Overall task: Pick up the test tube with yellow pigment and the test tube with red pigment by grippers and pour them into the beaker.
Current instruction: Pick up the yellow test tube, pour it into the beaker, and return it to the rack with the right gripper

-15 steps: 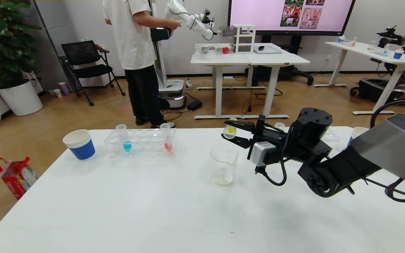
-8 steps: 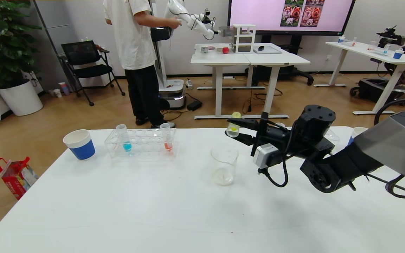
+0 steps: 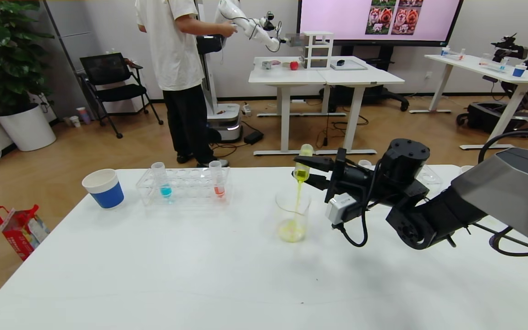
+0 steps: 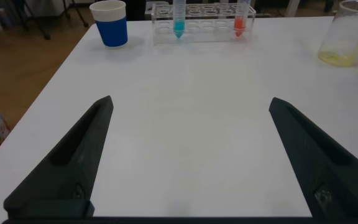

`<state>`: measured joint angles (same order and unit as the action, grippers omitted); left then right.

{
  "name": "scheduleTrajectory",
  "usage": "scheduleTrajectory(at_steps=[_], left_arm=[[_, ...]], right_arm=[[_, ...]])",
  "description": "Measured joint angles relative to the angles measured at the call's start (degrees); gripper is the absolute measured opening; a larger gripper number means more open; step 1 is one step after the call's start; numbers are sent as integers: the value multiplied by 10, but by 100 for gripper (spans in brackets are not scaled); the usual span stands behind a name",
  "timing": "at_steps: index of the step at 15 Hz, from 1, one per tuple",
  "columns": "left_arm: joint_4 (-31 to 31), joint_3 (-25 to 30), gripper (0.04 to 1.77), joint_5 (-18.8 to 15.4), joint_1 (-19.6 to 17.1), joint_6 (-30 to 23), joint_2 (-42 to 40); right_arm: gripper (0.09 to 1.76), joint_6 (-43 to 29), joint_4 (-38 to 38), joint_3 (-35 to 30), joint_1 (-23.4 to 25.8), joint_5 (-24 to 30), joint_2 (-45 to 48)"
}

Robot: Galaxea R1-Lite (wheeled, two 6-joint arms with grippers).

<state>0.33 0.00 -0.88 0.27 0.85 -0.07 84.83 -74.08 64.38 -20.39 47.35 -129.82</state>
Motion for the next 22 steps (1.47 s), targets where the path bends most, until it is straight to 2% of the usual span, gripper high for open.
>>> scheduleTrajectory(at_steps=[13,22], left_arm=[[0,0,175,0,0,0,0],[0,0,175,0,0,0,0]], right_arm=[[51,123,2,6,-6,0,-7],[51,113,1,4,-8,-1,-5]])
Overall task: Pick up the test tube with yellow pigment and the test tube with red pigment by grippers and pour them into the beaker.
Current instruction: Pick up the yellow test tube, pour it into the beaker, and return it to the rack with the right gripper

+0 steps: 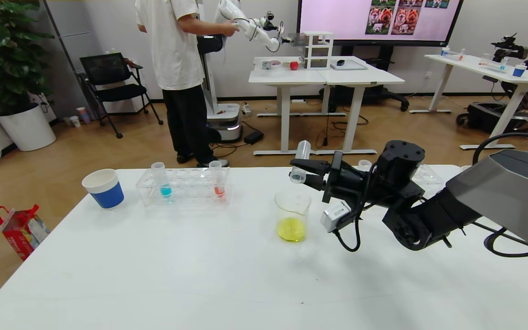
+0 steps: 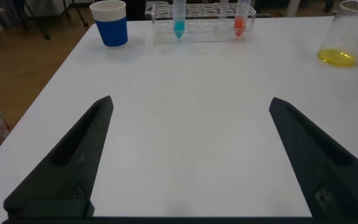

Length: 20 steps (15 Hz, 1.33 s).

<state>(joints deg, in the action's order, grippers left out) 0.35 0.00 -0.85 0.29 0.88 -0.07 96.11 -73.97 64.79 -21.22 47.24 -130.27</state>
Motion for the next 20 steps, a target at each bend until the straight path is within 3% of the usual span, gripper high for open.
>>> scheduleTrajectory(at_steps=[3,8,11,13,17,20], left_arm=[[0,0,175,0,0,0,0],[0,0,175,0,0,0,0],[0,0,175,0,0,0,0],[0,0,175,0,0,0,0],[0,0,175,0,0,0,0],[0,0,175,0,0,0,0]], right_arm=[[51,-102,-3,-18,-1,-5,22],[51,-369,-47,-70,12,-38,99],[51,-564,-126,-135,16,-159,139],[51,-695,-149,-188,10,-280,165],[51,-836,-132,-238,-5,-472,204],[51,-903,-23,-237,-5,-501,234]])
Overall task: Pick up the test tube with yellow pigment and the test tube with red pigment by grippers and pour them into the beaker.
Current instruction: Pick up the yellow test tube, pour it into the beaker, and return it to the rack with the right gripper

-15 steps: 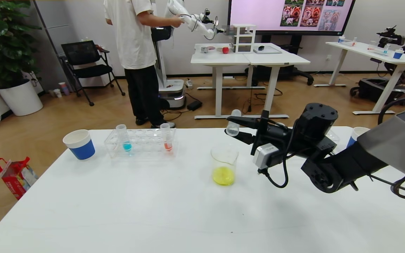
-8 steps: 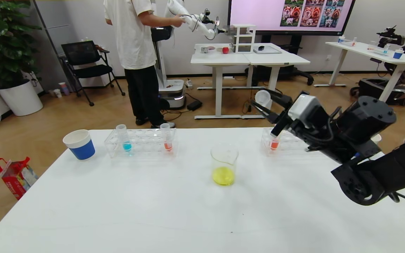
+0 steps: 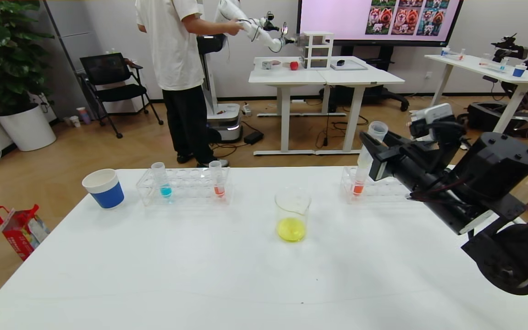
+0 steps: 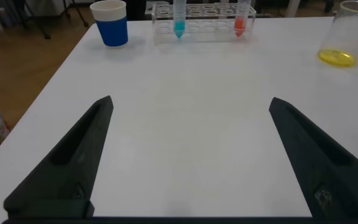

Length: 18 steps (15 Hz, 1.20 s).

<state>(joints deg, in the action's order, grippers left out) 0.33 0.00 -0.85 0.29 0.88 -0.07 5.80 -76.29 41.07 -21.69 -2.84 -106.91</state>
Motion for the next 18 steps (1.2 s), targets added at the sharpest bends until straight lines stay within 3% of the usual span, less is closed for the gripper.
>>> scheduleTrajectory(at_steps=[3,6,13,18], left_arm=[[0,0,175,0,0,0,0],[0,0,175,0,0,0,0],[0,0,175,0,0,0,0],[0,0,175,0,0,0,0]], right_arm=[[51,-53,130,16,15,1,50],[51,-65,214,48,79,12,90],[51,-58,281,94,317,121,87],[51,-58,284,169,406,125,7]])
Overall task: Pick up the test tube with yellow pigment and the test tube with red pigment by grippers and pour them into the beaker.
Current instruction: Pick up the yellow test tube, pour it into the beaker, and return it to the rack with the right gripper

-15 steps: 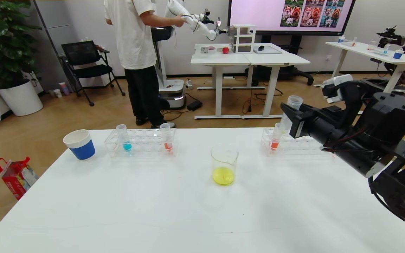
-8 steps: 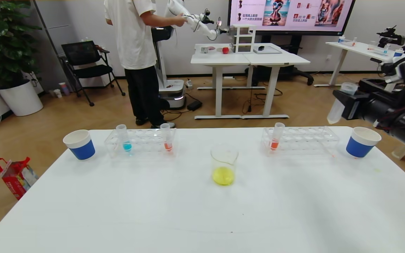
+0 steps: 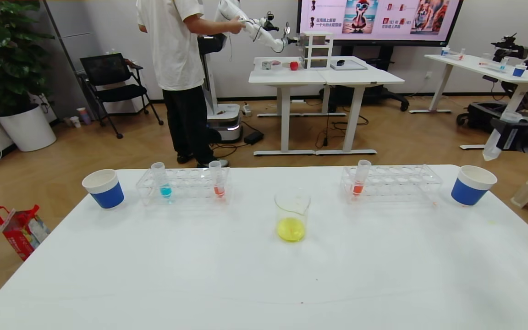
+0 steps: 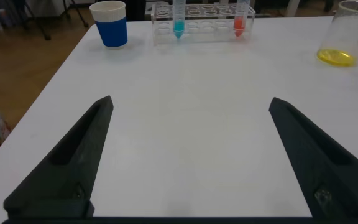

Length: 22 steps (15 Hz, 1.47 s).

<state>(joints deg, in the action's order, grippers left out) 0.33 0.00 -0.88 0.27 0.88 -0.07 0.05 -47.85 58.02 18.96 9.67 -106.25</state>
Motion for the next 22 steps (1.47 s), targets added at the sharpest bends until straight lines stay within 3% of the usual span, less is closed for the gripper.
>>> scheduleTrajectory(at_steps=[7,15,16,17,19,20,22], left_arm=[[0,0,175,0,0,0,0],[0,0,175,0,0,0,0],[0,0,175,0,0,0,0],[0,0,175,0,0,0,0],[0,0,175,0,0,0,0],[0,0,175,0,0,0,0],[0,0,175,0,0,0,0]], right_arm=[[51,8,-56,31,37,-2,-120],[51,6,-93,11,32,2,-165],[62,7,-99,7,31,3,-167],[85,7,-102,5,31,3,-167],[157,8,-109,-3,28,1,-165],[172,8,-112,-6,27,1,-162],[174,7,-112,-9,22,2,-150]])
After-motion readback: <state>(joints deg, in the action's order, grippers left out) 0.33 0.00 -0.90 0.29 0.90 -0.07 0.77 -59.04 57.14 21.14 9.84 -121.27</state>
